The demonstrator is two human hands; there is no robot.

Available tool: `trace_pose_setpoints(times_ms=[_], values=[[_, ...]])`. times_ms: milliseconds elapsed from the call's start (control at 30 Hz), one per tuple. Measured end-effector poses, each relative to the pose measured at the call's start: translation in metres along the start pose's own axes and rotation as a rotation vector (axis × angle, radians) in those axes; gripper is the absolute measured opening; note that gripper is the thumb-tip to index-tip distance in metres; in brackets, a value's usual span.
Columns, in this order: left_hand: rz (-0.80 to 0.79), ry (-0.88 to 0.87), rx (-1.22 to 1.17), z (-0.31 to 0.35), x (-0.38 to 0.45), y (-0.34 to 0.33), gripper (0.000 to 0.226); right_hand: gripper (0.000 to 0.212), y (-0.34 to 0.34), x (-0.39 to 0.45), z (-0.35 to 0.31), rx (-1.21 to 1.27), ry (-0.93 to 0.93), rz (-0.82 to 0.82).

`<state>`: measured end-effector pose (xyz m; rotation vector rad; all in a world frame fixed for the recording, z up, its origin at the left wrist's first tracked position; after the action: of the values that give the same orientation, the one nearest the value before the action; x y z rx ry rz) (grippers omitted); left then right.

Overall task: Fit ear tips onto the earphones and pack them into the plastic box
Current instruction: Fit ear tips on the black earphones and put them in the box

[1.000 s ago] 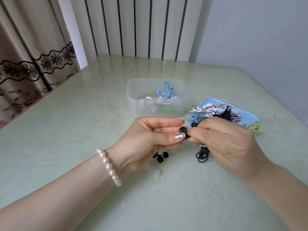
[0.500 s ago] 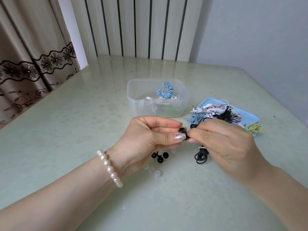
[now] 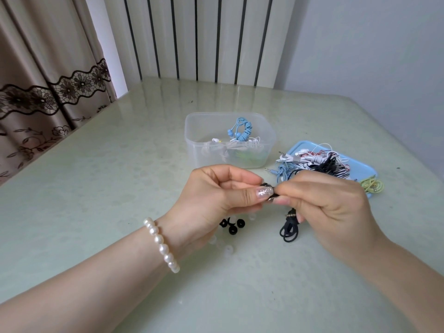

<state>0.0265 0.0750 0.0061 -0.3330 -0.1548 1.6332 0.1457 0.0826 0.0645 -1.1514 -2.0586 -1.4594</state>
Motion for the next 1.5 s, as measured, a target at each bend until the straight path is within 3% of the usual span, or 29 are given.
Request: trace_pose_setpoints(times_ms=[100, 333, 500, 733, 900, 1100, 1200, 1367, 1500], values=[[0.002, 0.034, -0.045, -0.005, 0.002, 0.000, 0.019, 0.013, -0.002, 0.000, 0.009, 0.138, -0.084, 0.015], [0.013, 0.051, -0.065, -0.008, 0.002, 0.001, 0.016, 0.018, -0.005, 0.001, 0.010, 0.137, -0.102, 0.000], [0.048, 0.043, -0.048, -0.008, 0.003, 0.003, 0.015, 0.029, -0.005, 0.002, 0.005, 0.010, -0.055, -0.012], [0.102, -0.012, -0.095, -0.005, 0.004, 0.008, 0.037, 0.022, -0.003, 0.001, 0.007, -0.074, -0.078, 0.030], [0.093, -0.086, 0.011, -0.002, 0.001, 0.004, 0.033, 0.023, -0.007, 0.001, 0.006, -0.078, -0.109, 0.032], [0.014, -0.022, -0.100, -0.004, 0.005, 0.002, 0.017, 0.011, -0.003, -0.004, 0.034, 0.348, -0.452, 0.104], [-0.027, -0.032, -0.090, -0.004, 0.004, -0.003, 0.016, 0.017, -0.004, -0.002, 0.035, 0.420, -0.483, 0.079], [-0.066, -0.161, -0.056, 0.008, 0.002, -0.009, 0.017, 0.024, -0.007, 0.001, 0.029, 0.455, -0.482, 0.027], [0.016, -0.344, 0.071, 0.024, -0.003, -0.004, 0.020, 0.025, -0.011, 0.001, 0.025, 0.429, -0.487, -0.034]])
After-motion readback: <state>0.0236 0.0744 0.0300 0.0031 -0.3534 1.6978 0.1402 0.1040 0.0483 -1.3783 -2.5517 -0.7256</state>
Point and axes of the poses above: each hand's wrist, its own x-axis towards the middle knuckle, its own y-axis out of the back of the hand, z = x × y, the point moved 10 cm from there along x, towards the middle knuckle, and after that the axes turned 2 degrees about y, right-handed, at the moved point
